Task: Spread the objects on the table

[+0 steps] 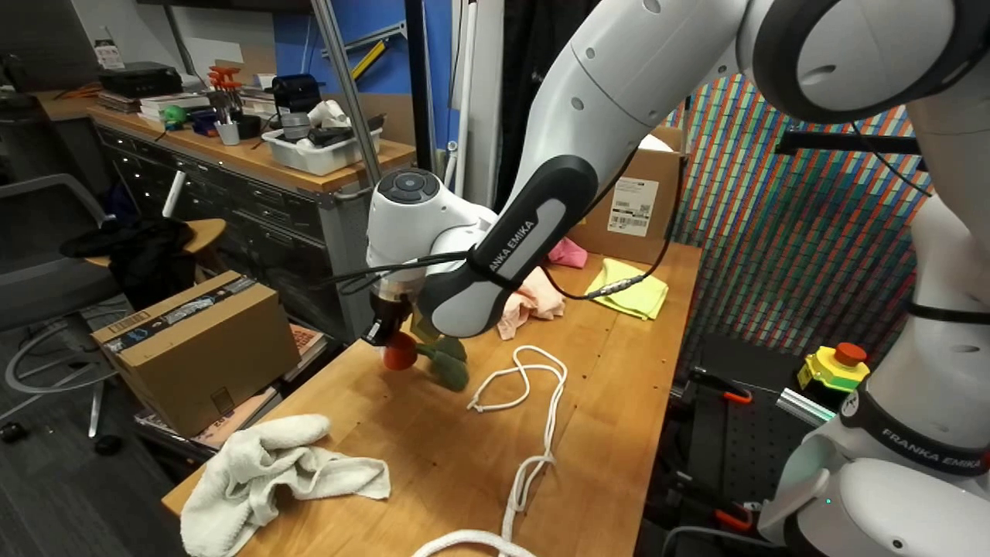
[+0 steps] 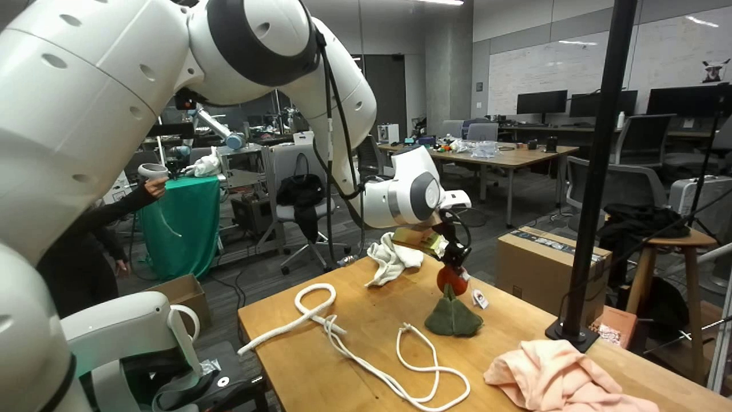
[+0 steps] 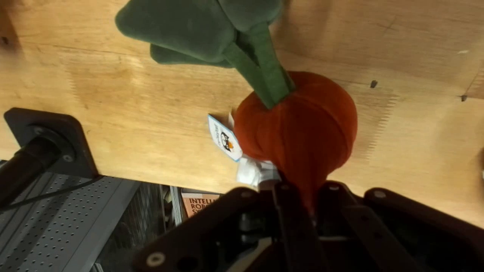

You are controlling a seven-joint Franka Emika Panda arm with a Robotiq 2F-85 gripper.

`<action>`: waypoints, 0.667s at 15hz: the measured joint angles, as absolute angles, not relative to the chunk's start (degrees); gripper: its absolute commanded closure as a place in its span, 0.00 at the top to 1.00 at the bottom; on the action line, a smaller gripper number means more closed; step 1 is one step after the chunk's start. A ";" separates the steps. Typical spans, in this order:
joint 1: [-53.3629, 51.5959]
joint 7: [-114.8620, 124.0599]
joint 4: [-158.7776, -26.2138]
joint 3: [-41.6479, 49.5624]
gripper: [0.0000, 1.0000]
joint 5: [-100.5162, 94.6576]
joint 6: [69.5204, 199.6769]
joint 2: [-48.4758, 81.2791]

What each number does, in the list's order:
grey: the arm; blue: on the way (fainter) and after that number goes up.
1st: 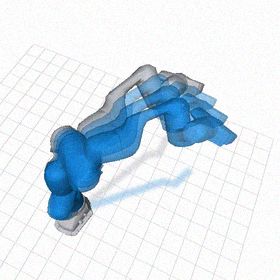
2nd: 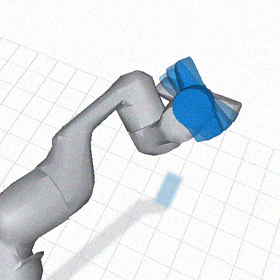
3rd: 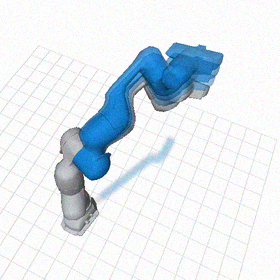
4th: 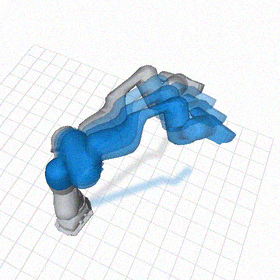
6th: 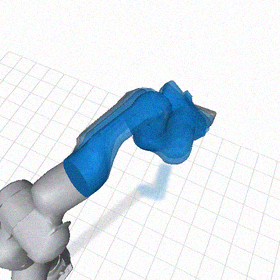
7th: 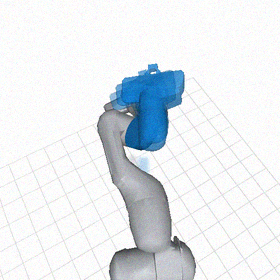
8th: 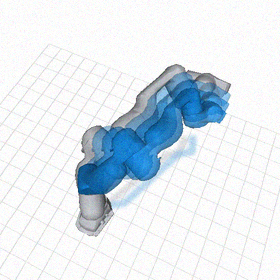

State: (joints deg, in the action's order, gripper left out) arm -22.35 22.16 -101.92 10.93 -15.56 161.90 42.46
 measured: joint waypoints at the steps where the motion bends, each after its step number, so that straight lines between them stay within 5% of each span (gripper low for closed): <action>1: -23.30 22.80 -101.76 11.69 0.04 -15.56 162.49 43.07; 4: -26.01 24.67 -101.09 14.23 0.05 -15.56 163.90 45.12; 5: -26.73 25.08 -100.77 14.95 0.35 -15.56 164.07 45.76; 6: -27.38 25.35 -100.47 15.57 0.35 -15.56 164.10 46.33; 10: -28.86 25.47 -100.08 16.70 0.66 -15.56 163.98 47.59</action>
State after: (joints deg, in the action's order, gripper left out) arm -28.86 25.47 -100.08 16.70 -15.56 163.98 47.59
